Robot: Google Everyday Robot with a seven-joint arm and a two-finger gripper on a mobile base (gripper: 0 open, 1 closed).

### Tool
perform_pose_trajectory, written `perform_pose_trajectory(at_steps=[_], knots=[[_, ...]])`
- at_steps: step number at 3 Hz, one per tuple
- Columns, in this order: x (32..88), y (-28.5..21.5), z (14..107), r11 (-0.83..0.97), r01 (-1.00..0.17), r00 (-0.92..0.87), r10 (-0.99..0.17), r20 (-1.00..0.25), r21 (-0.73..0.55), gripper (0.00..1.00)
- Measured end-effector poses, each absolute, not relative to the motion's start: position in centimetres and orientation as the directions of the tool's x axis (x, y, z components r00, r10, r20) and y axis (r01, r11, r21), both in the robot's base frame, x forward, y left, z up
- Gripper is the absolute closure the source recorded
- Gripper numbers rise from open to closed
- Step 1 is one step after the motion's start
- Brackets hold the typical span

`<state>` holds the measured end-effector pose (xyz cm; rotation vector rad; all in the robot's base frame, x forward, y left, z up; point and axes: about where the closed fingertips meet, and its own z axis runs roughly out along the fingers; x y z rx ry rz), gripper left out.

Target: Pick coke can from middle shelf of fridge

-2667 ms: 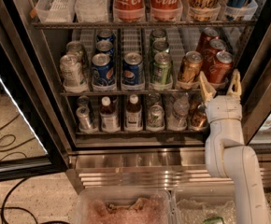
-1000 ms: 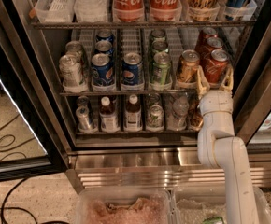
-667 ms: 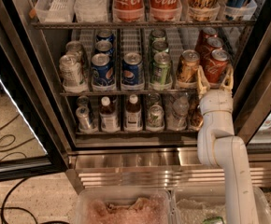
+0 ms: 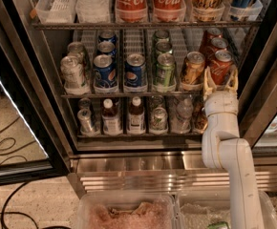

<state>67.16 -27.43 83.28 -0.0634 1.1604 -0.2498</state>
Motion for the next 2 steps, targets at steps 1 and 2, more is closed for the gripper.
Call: perform_pose_trajectory(at_steps=[1, 2], knots=[[67.16, -27.43, 83.28, 0.971, 0.162, 0.375, -0.228, -0.899, -0.178, 0.63], [67.16, -27.43, 83.28, 0.971, 0.162, 0.375, -0.228, -0.899, -0.178, 0.86]])
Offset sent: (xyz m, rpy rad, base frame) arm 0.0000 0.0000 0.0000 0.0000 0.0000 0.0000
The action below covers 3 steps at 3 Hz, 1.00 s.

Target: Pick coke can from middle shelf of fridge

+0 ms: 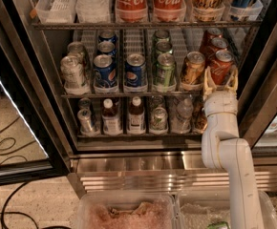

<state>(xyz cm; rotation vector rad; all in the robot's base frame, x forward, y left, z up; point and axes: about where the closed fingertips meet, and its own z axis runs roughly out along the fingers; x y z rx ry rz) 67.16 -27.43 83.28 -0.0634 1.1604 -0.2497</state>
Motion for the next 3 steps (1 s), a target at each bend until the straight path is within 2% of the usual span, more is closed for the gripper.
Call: perform_pose_trajectory(at_steps=[1, 3], knots=[[67.2, -27.4, 83.3, 0.971, 0.162, 0.375, -0.228, -0.899, -0.178, 1.0], [67.2, -27.4, 84.6, 0.972, 0.168, 0.41, -0.22, -0.885, -0.164, 1.0]])
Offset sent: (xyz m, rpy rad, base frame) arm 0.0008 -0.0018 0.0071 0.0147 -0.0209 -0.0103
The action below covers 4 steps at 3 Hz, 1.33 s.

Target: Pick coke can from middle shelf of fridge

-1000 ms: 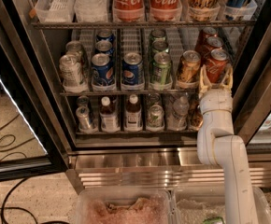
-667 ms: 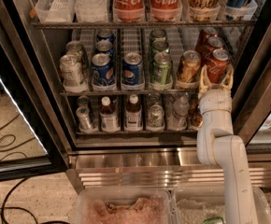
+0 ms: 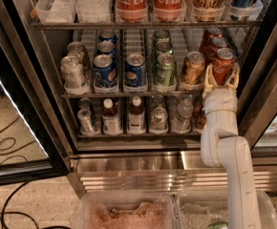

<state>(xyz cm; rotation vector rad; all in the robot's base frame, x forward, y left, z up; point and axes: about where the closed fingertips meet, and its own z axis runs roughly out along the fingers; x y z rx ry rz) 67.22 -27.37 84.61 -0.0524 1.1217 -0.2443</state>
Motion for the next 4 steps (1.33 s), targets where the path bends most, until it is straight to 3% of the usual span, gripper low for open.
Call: perform_pose_trajectory(at_steps=[2, 3, 4], knots=[[67.3, -27.57, 85.2, 0.974, 0.174, 0.423, -0.208, -0.882, -0.146, 1.0], [67.3, -27.57, 85.2, 0.974, 0.174, 0.423, -0.208, -0.882, -0.146, 0.86], [67.3, -27.57, 85.21, 0.974, 0.174, 0.423, -0.208, -0.882, -0.146, 0.78]])
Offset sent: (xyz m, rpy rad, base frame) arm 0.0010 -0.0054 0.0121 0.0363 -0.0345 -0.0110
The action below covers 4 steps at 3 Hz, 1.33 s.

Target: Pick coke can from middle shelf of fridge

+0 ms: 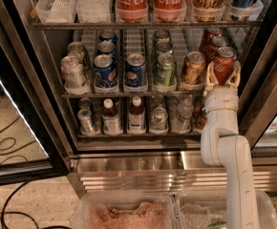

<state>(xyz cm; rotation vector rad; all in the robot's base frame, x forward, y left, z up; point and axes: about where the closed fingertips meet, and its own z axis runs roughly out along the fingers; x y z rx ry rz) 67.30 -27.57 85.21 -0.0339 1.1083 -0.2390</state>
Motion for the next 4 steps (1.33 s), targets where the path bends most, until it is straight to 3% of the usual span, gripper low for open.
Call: perform_pose_trajectory(at_steps=[1, 3, 4], knots=[[67.3, -27.56, 85.21, 0.974, 0.174, 0.423, -0.208, -0.882, -0.146, 0.78], [67.31, -27.56, 85.21, 0.974, 0.174, 0.423, -0.208, -0.882, -0.146, 0.56], [67.71, -27.81, 85.31, 0.972, 0.185, 0.421, -0.211, -0.882, -0.144, 0.57]])
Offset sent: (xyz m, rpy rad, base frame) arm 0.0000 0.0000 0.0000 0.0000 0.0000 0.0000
